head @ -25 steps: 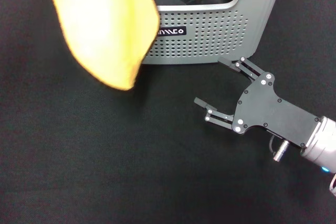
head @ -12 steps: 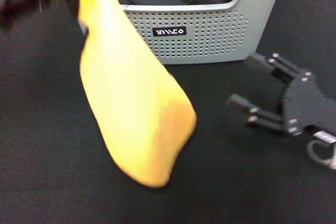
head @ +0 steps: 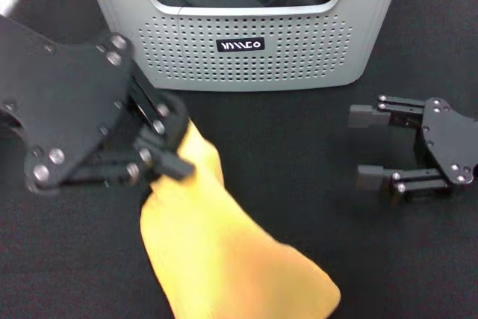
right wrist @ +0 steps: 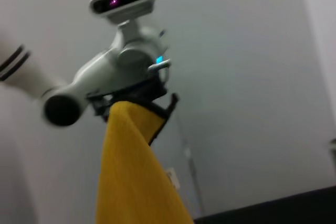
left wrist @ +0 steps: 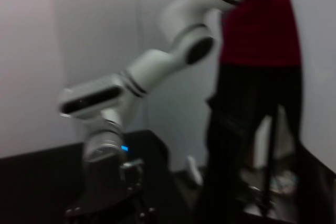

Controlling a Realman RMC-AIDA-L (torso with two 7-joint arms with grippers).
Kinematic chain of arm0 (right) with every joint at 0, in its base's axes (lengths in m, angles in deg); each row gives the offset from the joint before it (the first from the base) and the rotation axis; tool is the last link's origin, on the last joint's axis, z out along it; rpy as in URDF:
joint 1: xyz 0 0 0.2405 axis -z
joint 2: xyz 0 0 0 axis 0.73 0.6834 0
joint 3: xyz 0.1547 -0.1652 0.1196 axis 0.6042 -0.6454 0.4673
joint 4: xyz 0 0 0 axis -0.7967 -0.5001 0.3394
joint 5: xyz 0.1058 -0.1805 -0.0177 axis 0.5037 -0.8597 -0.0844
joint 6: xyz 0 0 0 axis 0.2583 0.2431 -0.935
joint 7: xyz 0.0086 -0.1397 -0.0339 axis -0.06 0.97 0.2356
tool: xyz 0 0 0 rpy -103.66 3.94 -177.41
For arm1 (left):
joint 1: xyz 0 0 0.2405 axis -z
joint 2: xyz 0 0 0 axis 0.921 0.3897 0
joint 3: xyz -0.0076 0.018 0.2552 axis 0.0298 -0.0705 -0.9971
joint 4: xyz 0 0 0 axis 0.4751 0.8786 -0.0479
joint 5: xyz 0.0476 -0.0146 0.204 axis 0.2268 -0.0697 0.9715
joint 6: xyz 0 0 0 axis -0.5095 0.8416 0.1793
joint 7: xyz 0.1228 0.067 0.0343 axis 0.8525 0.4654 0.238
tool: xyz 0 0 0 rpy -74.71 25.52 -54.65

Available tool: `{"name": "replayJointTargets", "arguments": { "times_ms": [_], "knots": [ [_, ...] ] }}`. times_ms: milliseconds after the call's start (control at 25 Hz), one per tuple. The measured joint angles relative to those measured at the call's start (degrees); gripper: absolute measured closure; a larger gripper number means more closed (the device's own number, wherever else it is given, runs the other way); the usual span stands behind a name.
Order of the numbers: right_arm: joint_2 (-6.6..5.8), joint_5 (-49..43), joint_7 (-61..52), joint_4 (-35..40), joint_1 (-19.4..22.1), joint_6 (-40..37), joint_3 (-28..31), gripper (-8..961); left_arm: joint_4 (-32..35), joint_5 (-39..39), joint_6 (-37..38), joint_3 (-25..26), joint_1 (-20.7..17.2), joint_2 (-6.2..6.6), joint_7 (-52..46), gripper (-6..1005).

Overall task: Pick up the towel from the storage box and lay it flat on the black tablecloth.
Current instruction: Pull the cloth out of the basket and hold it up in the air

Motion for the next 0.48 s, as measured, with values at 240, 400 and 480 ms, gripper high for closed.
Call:
{"name": "replayJointTargets", "arguments": {
  "times_ms": [240,400,480],
  "knots": [
    [0.09,-4.2,-1.6,1.9,-1.1,1.2,2.0,165,-0.4,-3.4,0.2,-10.3,4.6,1.68,0.0,982],
    [0.04,-6.3,-3.3,3.2,-0.7,2.9,2.1,172,0.3,-9.7,0.3,-16.3,7.0,3.31,1.1,982],
    [-0.12,-7.2,-3.8,3.8,-0.2,3.1,2.1,175,0.7,-11.2,0.3,-16.5,7.6,2.83,2.6,983]
  ]
}}
